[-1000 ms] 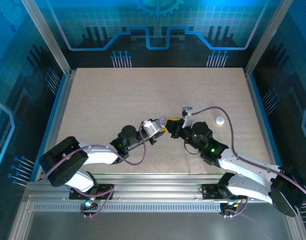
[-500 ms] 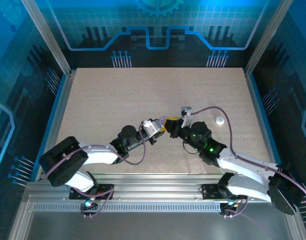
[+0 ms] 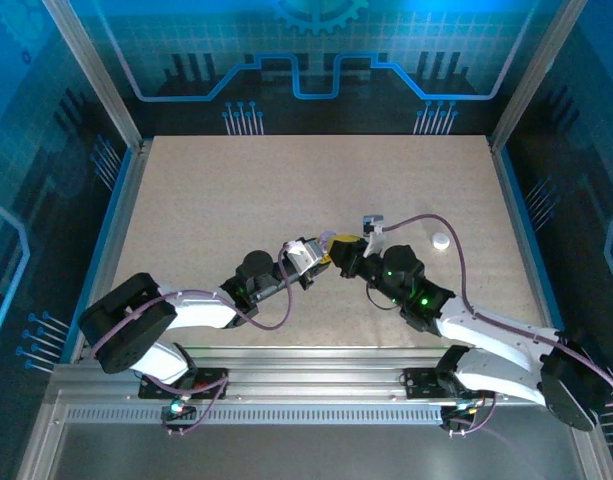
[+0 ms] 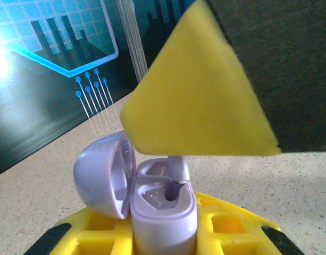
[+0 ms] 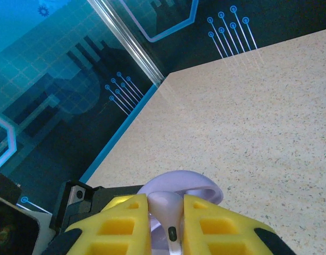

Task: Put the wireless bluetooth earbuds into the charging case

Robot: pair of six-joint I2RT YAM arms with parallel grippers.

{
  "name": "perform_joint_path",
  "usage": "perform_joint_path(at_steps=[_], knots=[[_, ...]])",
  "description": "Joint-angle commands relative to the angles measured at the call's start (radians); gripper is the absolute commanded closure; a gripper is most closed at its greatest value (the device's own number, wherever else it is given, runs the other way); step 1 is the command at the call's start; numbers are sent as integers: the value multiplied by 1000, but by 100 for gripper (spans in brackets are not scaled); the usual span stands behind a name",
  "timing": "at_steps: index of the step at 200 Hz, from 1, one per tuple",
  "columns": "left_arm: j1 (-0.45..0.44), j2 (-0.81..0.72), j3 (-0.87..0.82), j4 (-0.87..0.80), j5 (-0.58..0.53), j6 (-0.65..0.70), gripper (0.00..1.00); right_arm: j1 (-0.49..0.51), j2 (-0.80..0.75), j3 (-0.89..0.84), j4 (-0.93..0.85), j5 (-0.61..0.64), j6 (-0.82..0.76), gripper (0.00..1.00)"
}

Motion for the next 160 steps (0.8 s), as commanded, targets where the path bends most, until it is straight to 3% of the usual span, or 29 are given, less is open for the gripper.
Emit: perform_joint_path(at_steps=[1,160], knots=[[-8,-27,2,61,-15,-13,85,16,-22,-18,20,25,7,82],[-9,-31,0,61,-11,-25,85,18,-52,25,15,45,-33,82]])
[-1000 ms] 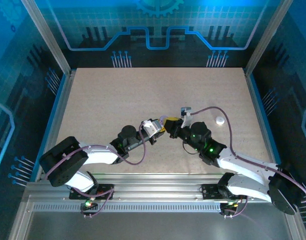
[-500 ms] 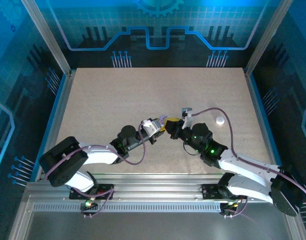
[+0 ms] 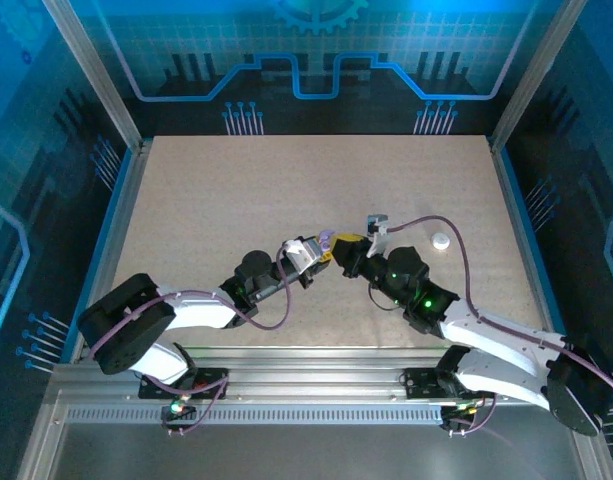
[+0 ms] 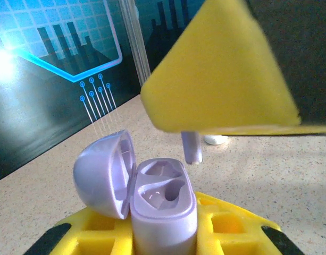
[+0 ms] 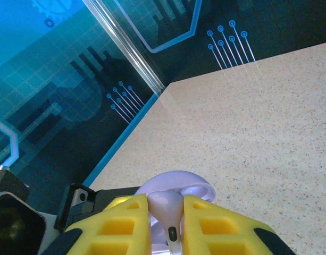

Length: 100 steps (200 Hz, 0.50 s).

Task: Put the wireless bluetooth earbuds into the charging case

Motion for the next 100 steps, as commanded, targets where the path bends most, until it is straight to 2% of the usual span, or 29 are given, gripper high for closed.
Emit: perform_joint_path(at_steps=[1,100], knots=[[-8,-24,0,48,-4,-20,85,13,-13,28,16,20,-20,82],[-8,-30,3,53,5,-25,85,14,37,68,20,7,-37,82]])
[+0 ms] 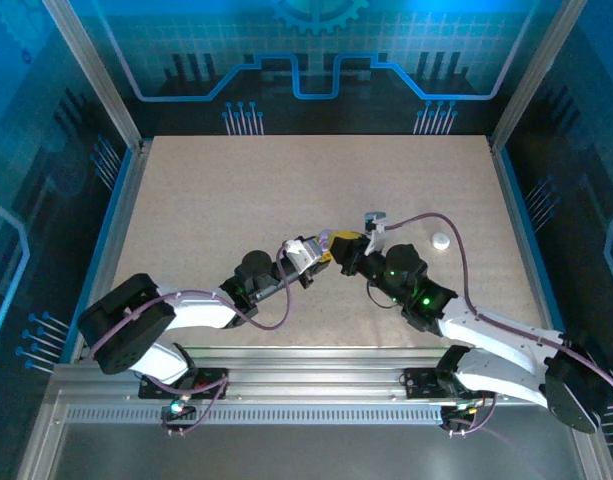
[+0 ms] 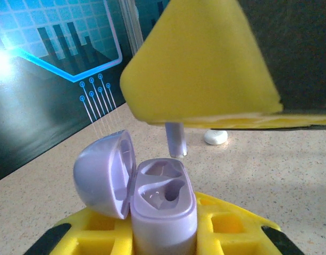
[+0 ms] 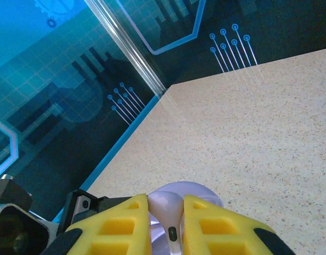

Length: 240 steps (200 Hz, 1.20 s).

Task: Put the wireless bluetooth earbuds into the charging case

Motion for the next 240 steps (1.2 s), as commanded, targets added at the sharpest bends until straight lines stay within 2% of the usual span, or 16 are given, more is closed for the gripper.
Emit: perform_joint_path(at_steps=[1,138,240], knots=[[-8,-31,3,52,5,-26,85,14,8,43,18,8,-21,82],[-8,-34,0,71,13,-48,85,14,35,26,46,1,4,82],[-8,-34,6,60,15,-36,84,14,-9,9,-35,-24,39,83]])
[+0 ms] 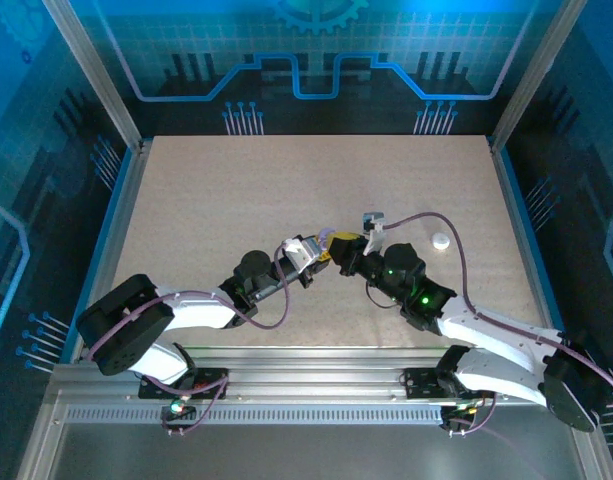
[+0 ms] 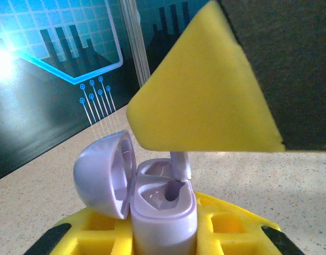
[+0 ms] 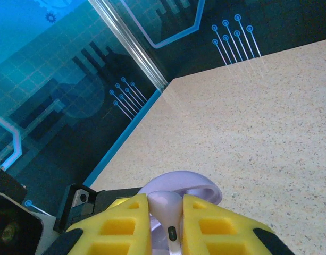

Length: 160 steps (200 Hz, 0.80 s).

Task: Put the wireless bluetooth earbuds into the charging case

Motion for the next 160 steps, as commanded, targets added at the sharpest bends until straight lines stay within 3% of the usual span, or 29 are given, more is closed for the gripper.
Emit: perform_joint_path(at_steps=[1,160], knots=[[-8,-26,6,52,14,-11,84,14,-15,3,-17,-5,17,83],[-11,-33,5,56,24,-18,84,13,44,26,37,26,11,84]])
